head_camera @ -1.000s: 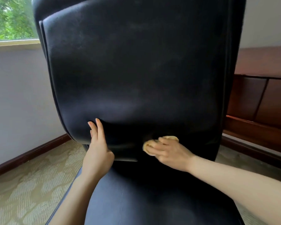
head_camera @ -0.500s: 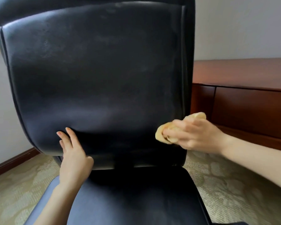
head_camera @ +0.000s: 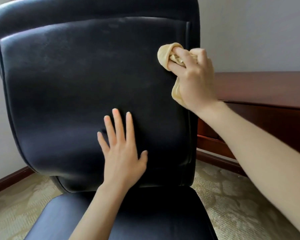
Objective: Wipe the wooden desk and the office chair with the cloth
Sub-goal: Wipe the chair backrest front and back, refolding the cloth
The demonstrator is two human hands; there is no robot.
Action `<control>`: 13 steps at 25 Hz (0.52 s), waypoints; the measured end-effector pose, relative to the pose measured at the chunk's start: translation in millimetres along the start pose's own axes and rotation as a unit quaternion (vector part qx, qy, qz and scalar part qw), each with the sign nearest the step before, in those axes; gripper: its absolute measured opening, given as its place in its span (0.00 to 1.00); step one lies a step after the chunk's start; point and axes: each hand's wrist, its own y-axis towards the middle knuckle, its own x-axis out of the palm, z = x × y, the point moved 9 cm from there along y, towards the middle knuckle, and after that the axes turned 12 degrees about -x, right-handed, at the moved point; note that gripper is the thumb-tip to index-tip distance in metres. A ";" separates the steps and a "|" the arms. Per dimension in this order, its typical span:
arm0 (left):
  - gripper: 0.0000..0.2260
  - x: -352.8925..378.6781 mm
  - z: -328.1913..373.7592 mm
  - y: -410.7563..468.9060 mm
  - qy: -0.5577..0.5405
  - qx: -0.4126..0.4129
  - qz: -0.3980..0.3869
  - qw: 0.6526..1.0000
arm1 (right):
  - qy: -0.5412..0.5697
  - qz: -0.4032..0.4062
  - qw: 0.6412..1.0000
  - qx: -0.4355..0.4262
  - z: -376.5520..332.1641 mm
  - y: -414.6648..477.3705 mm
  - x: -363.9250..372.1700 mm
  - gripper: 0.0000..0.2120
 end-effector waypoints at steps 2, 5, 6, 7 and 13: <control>0.56 9.6 14.6 4.8 0.017 0.015 -0.027 0.999 | 0.048 0.072 0.995 0.042 -7.3 -21.1 -5.3 0.17; 0.61 20.0 14.8 8.8 0.030 0.004 -0.045 0.999 | 0.079 0.077 0.994 0.026 -31.7 -73.3 -3.9 0.11; 0.62 21.4 13.8 9.4 0.030 0.005 -0.046 0.998 | 0.095 0.070 0.993 0.024 -39.3 -92.4 -2.6 0.11; 0.63 22.0 12.7 9.9 0.029 0.009 -0.046 0.998 | 0.111 0.065 0.991 0.024 -46.7 -110.9 -2.4 0.11; 0.65 23.7 9.4 11.0 0.029 0.029 -0.054 0.998 | 0.139 -0.087 0.985 0.056 -89.6 -240.9 22.5 0.19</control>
